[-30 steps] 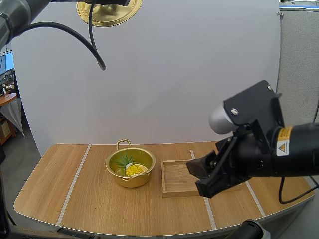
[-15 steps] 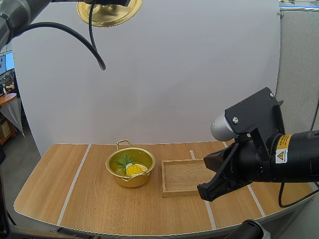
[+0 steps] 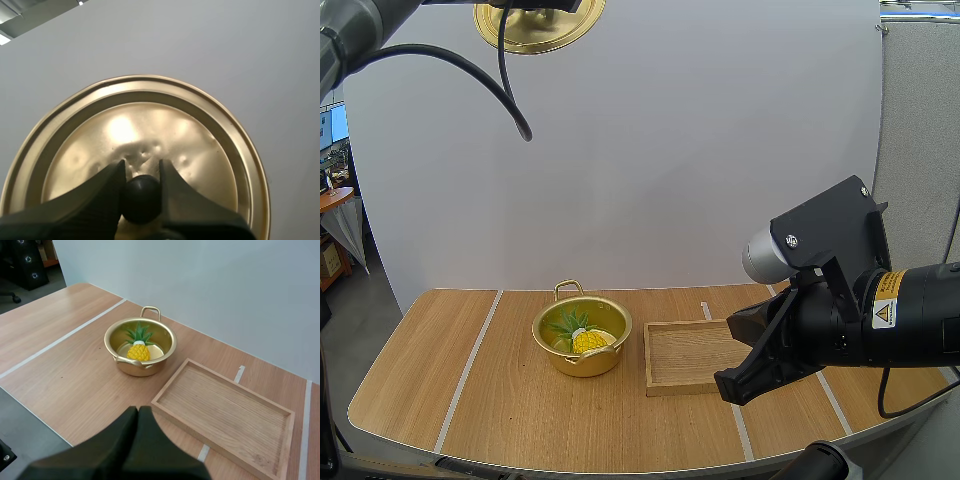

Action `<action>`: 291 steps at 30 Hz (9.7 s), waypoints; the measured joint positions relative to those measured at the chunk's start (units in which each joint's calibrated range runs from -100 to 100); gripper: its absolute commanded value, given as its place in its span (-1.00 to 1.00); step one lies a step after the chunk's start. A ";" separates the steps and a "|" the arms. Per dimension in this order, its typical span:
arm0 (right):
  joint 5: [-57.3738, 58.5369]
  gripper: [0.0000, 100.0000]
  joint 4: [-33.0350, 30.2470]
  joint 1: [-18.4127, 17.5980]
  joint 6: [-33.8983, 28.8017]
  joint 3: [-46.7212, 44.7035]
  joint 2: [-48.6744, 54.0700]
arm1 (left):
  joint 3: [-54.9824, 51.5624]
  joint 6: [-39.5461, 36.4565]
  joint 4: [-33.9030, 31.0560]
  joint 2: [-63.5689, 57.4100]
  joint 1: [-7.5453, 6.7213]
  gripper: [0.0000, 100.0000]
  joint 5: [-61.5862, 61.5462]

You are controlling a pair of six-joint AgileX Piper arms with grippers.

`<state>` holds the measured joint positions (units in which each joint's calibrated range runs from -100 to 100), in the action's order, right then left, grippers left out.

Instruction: Open the pot, put the pineapple inside, and close it

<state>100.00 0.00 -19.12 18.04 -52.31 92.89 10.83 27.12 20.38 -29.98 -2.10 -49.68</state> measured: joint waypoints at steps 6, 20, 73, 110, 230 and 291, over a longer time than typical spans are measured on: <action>0.00 -1.00 0.31 0.00 0.00 0.00 0.00 | 0.00 0.00 0.66 -0.18 0.00 -1.00 -0.98; 0.00 -1.00 0.31 0.00 0.00 0.00 0.00 | -2.85 0.00 -0.13 -0.54 0.00 -1.00 -50.31; 0.00 -1.00 0.41 0.00 0.00 0.00 0.00 | -39.07 21.64 10.36 29.67 4.63 -1.00 -28.23; 0.00 -1.00 0.41 0.00 0.00 0.00 0.00 | -39.07 25.71 14.24 34.04 4.63 -1.00 -28.42; -9.62 -1.00 1.73 17.50 -0.11 0.00 6.70 | -65.09 -5.01 8.38 -59.41 4.63 -1.00 -12.70; -68.98 -1.00 0.00 17.68 -2.31 -47.55 6.78 | -110.68 -18.64 6.51 -69.77 2.01 -1.00 32.54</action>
<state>31.02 0.00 -1.45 15.73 -99.86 99.67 -99.85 8.48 26.89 -99.76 -0.10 -17.15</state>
